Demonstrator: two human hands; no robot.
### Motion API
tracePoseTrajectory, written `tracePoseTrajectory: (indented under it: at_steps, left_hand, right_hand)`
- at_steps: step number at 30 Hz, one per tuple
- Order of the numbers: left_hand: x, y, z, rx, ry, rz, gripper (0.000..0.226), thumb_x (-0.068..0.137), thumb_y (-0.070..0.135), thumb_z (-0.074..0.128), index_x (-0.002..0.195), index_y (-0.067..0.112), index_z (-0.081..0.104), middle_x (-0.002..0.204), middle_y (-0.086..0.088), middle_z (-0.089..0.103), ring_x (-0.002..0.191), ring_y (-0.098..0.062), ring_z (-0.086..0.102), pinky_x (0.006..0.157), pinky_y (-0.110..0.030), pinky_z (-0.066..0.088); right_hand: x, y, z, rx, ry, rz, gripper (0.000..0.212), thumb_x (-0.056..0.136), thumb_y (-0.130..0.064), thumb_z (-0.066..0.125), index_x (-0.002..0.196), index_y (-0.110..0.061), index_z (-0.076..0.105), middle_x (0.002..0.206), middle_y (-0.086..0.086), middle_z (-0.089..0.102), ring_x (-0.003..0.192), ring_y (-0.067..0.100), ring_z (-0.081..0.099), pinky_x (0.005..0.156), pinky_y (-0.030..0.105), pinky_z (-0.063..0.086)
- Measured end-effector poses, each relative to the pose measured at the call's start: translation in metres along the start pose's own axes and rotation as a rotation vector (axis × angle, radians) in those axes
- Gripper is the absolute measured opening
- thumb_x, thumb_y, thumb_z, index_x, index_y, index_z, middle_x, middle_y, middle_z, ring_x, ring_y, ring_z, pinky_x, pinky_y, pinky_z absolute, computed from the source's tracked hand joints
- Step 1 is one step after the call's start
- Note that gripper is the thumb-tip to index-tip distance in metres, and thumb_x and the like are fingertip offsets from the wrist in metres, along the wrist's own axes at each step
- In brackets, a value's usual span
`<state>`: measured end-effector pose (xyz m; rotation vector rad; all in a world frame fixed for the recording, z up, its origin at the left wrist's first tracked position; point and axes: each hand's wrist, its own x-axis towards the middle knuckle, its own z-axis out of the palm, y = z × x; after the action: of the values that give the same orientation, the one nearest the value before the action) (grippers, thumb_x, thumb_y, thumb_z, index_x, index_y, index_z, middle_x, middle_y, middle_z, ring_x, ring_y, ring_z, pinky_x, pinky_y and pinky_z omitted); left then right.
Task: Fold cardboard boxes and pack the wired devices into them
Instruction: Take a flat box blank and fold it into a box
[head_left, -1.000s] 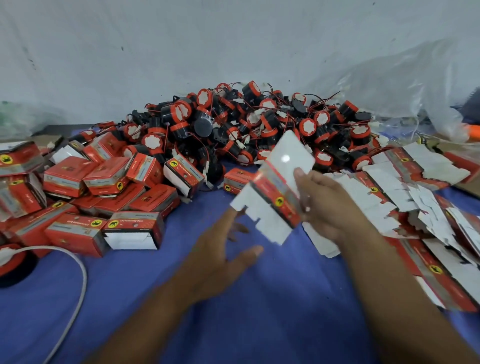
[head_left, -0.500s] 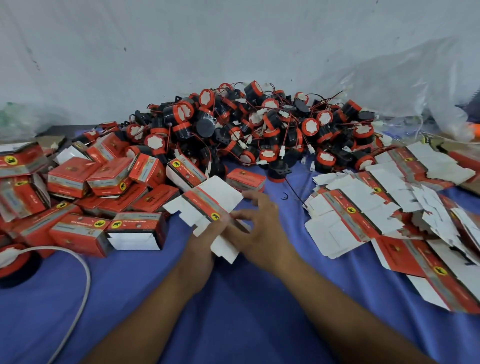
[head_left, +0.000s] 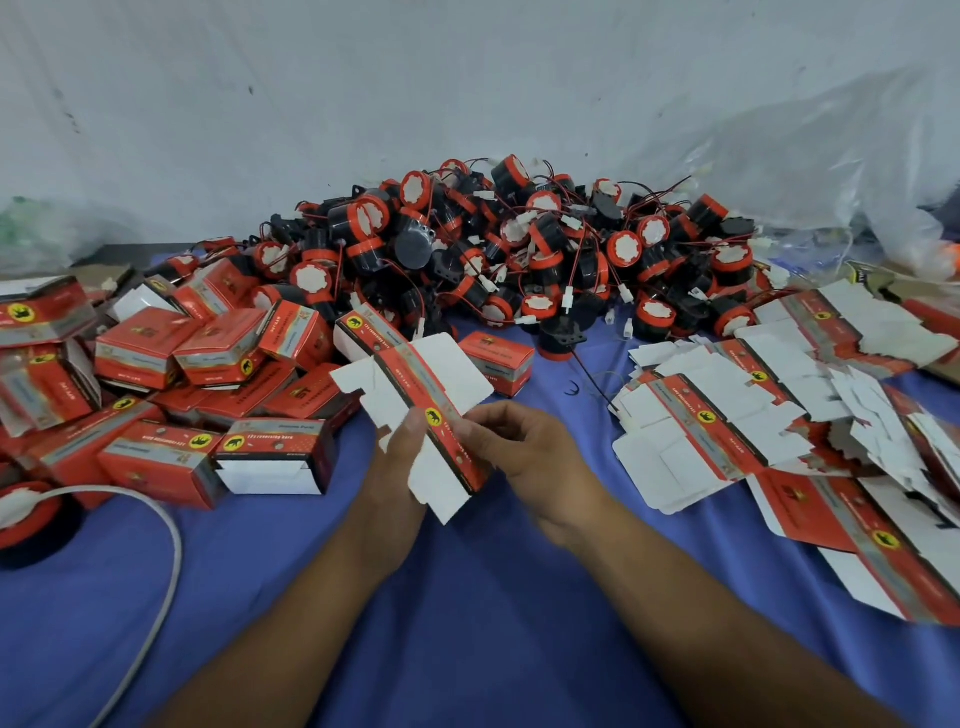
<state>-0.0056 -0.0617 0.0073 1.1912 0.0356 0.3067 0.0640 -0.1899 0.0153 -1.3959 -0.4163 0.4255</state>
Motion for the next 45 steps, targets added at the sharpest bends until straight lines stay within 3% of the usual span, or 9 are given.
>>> tracePoseTrajectory:
  at_steps: [5,11,17,22,25,30,34,40,45]
  left_hand:
    - [0.001,0.007,0.001,-0.134,-0.024,-0.084,0.053,0.085,0.067,0.047,0.122,0.034,0.065,0.13,-0.003,0.066,0.123,-0.021,0.061,0.091,-0.031,0.055]
    - [0.003,0.01,-0.002,-0.2,0.059,-0.067,0.072,0.069,0.08,0.05,0.123,0.036,0.067,0.13,-0.002,0.066,0.12,-0.023,0.063,0.089,-0.039,0.057]
    - [0.004,0.008,-0.003,-0.162,0.016,-0.153,0.065,0.082,0.07,0.036,0.13,0.032,0.057,0.125,0.001,0.069,0.115,-0.019,0.066,0.081,-0.032,0.059]
    - [0.002,0.007,-0.003,-0.095,-0.082,-0.154,0.075,0.083,0.062,0.055,0.145,0.022,0.042,0.123,-0.009,0.069,0.112,-0.027,0.067,0.079,-0.034,0.059]
    - [0.006,0.013,-0.007,-0.054,-0.029,-0.086,0.108,0.066,0.064,0.08,0.154,0.025,0.03,0.14,-0.012,0.058,0.124,-0.031,0.059,0.09,-0.043,0.056]
    - [0.012,0.013,-0.019,0.116,0.006,0.031,0.116,0.062,0.071,0.079,0.155,0.033,0.021,0.157,-0.011,0.036,0.143,-0.03,0.036,0.115,-0.061,0.029]
    - [0.01,0.013,-0.018,0.267,-0.034,0.093,0.109,0.068,0.071,0.076,0.154,0.03,0.023,0.153,-0.01,0.04,0.14,-0.032,0.041,0.111,-0.065,0.033]
    - [0.008,0.014,-0.015,0.272,-0.089,0.138,0.081,0.08,0.042,0.071,0.144,0.062,0.025,0.138,-0.009,0.055,0.127,-0.032,0.056,0.103,-0.058,0.045]
    - [0.011,0.01,-0.024,0.307,-0.077,0.119,0.061,0.074,0.021,0.058,0.126,0.052,0.054,0.117,0.004,0.065,0.113,-0.018,0.061,0.087,-0.034,0.055]
  right_hand:
    - [0.001,0.0,-0.004,0.075,-0.065,0.081,0.012,0.089,-0.017,0.076,0.099,-0.012,0.07,0.098,0.004,0.075,0.084,0.015,0.068,0.079,0.026,0.056]
    - [-0.007,-0.001,0.003,-0.568,-0.173,-0.073,0.055,0.082,-0.056,0.074,0.13,-0.039,0.053,0.133,-0.018,0.052,0.116,0.003,0.054,0.098,0.026,0.048]
    - [-0.012,-0.002,0.013,-0.534,-0.229,-0.097,0.054,0.068,-0.066,0.077,0.112,-0.057,0.046,0.123,-0.031,0.045,0.114,-0.012,0.047,0.088,0.004,0.043]
    - [-0.008,-0.001,0.004,-0.468,-0.193,0.081,0.094,0.052,-0.063,0.085,0.131,-0.032,0.046,0.135,-0.011,0.046,0.123,0.007,0.052,0.099,0.038,0.054]
    - [-0.006,-0.004,0.001,-0.408,-0.226,0.089,0.09,0.051,-0.06,0.083,0.127,-0.029,0.047,0.127,-0.006,0.055,0.112,0.008,0.06,0.092,0.035,0.058]
    - [-0.005,-0.014,-0.008,-0.322,-0.285,0.06,0.074,0.055,-0.054,0.081,0.117,-0.027,0.053,0.11,-0.009,0.063,0.093,0.0,0.061,0.084,0.024,0.054]
    - [-0.006,-0.015,-0.012,-0.359,-0.361,0.041,0.077,0.062,-0.053,0.08,0.129,-0.031,0.051,0.117,0.0,0.061,0.095,0.006,0.058,0.091,0.034,0.055]
    - [-0.006,-0.02,-0.017,-0.28,-0.408,0.068,0.071,0.068,-0.049,0.077,0.132,-0.031,0.052,0.09,-0.019,0.063,0.085,0.001,0.061,0.077,0.018,0.05]
    - [-0.004,-0.015,-0.017,-0.143,-0.344,0.065,0.081,0.066,-0.046,0.077,0.138,-0.028,0.045,0.106,-0.001,0.063,0.094,0.01,0.063,0.087,0.03,0.052]
